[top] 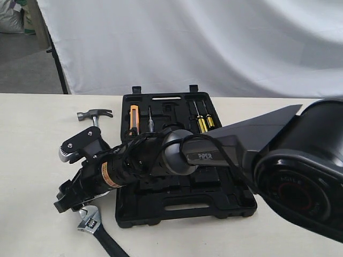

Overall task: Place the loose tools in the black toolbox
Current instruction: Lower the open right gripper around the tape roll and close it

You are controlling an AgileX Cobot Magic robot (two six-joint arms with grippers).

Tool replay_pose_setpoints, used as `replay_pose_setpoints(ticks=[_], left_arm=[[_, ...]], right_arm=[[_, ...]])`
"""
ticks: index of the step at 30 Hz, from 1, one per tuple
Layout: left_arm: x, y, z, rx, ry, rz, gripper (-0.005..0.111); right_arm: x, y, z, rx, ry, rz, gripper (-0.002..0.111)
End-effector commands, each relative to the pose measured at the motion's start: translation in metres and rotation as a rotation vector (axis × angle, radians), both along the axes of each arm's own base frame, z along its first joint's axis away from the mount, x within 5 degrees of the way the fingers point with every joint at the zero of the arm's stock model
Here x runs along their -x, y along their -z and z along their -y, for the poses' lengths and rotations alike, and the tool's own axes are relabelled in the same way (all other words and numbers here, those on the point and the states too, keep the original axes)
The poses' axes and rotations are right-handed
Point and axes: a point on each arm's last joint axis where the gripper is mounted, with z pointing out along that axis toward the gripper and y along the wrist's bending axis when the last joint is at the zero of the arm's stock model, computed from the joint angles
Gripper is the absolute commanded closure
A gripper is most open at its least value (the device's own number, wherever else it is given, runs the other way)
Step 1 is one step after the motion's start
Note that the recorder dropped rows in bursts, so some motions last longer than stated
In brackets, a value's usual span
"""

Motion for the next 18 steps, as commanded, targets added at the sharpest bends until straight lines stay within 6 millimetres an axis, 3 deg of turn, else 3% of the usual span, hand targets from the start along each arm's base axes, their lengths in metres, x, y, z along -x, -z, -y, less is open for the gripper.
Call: replay_pose_setpoints(ticks=[1, 7, 12, 18], left_arm=[[0.001, -0.002, -0.001, -0.002, -0.026, 0.013, 0.106], [0.001, -0.002, -0.001, -0.002, -0.026, 0.013, 0.106], [0.001, -0.002, -0.001, -0.002, -0.026, 0.013, 0.106], [0.001, -0.002, -0.001, -0.002, -0.026, 0.013, 0.106]], right_arm=[[-0.002, 0.001, 0.001, 0.009, -0.016, 0.028, 0.037], [0.004, -0.001, -0.002, 0.0, -0.055, 0.018, 0.037], [-0.004, -0.015, 0.002, -0.022, -0.041, 0.041, 0.037], [-0.002, -0.002, 0.004, 0.008, -0.07, 0.049, 0.037]])
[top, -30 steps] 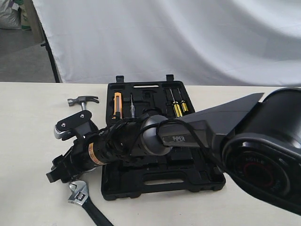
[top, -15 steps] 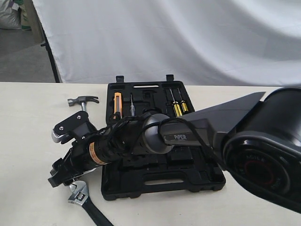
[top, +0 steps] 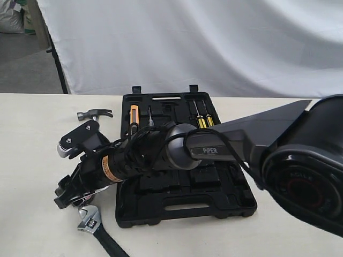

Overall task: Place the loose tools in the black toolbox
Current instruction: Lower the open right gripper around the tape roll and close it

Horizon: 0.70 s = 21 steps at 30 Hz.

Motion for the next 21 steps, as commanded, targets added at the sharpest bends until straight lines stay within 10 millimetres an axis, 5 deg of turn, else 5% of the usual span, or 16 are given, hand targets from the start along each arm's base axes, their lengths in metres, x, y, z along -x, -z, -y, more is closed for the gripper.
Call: replay_pose_setpoints(ticks=[1, 18, 21], left_arm=[[0.0006, -0.0017, -0.0014, -0.002, -0.026, 0.013, 0.106], [0.0006, -0.0017, -0.0014, -0.002, -0.026, 0.013, 0.106], [0.0006, -0.0017, -0.0014, -0.002, -0.026, 0.013, 0.106]], right_arm=[[-0.0015, 0.0111, 0.0031, 0.026, -0.02, 0.008, 0.037], [-0.0035, 0.0129, 0.0044, 0.055, -0.125, 0.134, 0.038], [-0.0019, 0.0137, 0.0041, 0.056, -0.163, 0.152, 0.056]])
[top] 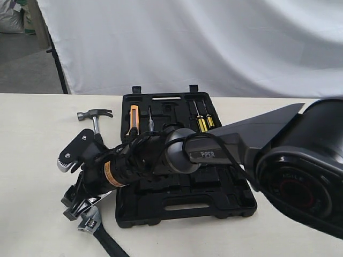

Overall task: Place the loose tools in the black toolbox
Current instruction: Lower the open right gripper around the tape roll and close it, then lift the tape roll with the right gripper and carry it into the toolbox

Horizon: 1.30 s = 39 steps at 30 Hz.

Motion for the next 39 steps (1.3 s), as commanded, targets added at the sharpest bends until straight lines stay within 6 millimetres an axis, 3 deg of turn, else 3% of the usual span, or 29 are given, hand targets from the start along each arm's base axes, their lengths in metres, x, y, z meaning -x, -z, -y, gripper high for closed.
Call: replay_pose_setpoints(ticks=[1, 2, 4, 6, 11, 16, 20, 23, 30, 39], left_arm=[[0.001, -0.002, -0.001, -0.002, -0.026, 0.013, 0.106], [0.001, -0.002, -0.001, -0.002, -0.026, 0.013, 0.106], [0.001, -0.002, -0.001, -0.002, -0.026, 0.013, 0.106], [0.001, -0.002, -0.001, -0.002, -0.026, 0.013, 0.106], [0.001, -0.002, -0.001, -0.002, -0.026, 0.013, 0.106], [0.001, -0.002, -0.001, -0.002, -0.026, 0.013, 0.106], [0.001, -0.002, -0.001, -0.002, -0.026, 0.013, 0.106], [0.001, -0.002, -0.001, -0.002, -0.026, 0.013, 0.106], [0.001, -0.002, -0.001, -0.002, -0.026, 0.013, 0.106], [0.001, -0.002, -0.001, -0.002, -0.026, 0.013, 0.106]], right_arm=[[-0.001, 0.004, 0.001, 0.012, -0.052, 0.033, 0.075], [-0.001, 0.005, 0.001, 0.014, -0.052, 0.032, 0.09], [-0.001, 0.004, 0.001, 0.012, -0.052, 0.033, 0.108], [-0.001, -0.009, 0.001, -0.01, -0.047, 0.043, 0.108], [-0.005, -0.073, 0.005, -0.135, 0.065, 0.021, 0.108], [-0.026, -0.129, 0.03, -0.241, 0.164, 0.043, 0.108], [-0.048, -0.146, 0.059, -0.272, 0.257, 0.037, 0.108], [-0.066, -0.144, 0.084, -0.259, 0.324, 0.037, 0.108], [-0.106, -0.119, 0.134, -0.203, 0.477, 0.014, 0.108], [-0.132, -0.068, 0.149, -0.083, 0.658, 0.044, 0.108]])
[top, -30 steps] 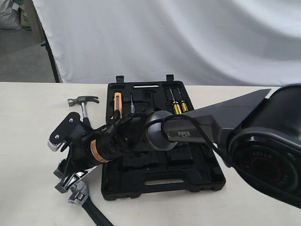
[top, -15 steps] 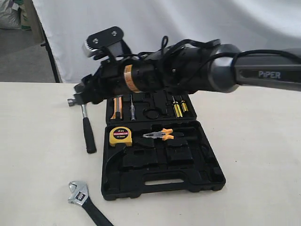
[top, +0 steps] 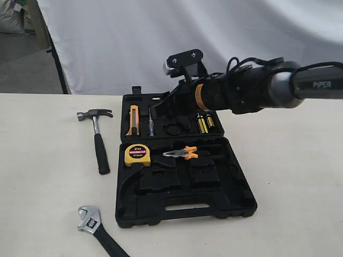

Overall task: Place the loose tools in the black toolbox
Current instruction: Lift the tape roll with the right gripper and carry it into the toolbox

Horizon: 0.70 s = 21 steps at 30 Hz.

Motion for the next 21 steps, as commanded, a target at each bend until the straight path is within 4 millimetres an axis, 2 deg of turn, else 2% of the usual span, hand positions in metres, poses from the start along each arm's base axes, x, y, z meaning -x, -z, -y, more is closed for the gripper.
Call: replay_pose_setpoints(ticks=[1, 6, 13, 21], left_arm=[[0.001, -0.002, -0.001, -0.002, -0.026, 0.013, 0.106], [0.001, -0.002, -0.001, -0.002, -0.026, 0.013, 0.106], [0.001, -0.002, -0.001, -0.002, -0.026, 0.013, 0.106], [0.001, -0.002, -0.001, -0.002, -0.026, 0.013, 0.106]], right_arm=[[-0.012, 0.027, 0.006, 0.067, 0.095, 0.001, 0.108], [-0.024, 0.047, 0.0, 0.081, 0.103, -0.007, 0.108], [-0.043, 0.063, -0.007, 0.068, 0.179, 0.0, 0.108], [-0.044, 0.074, -0.013, 0.062, 0.153, -0.021, 0.108]])
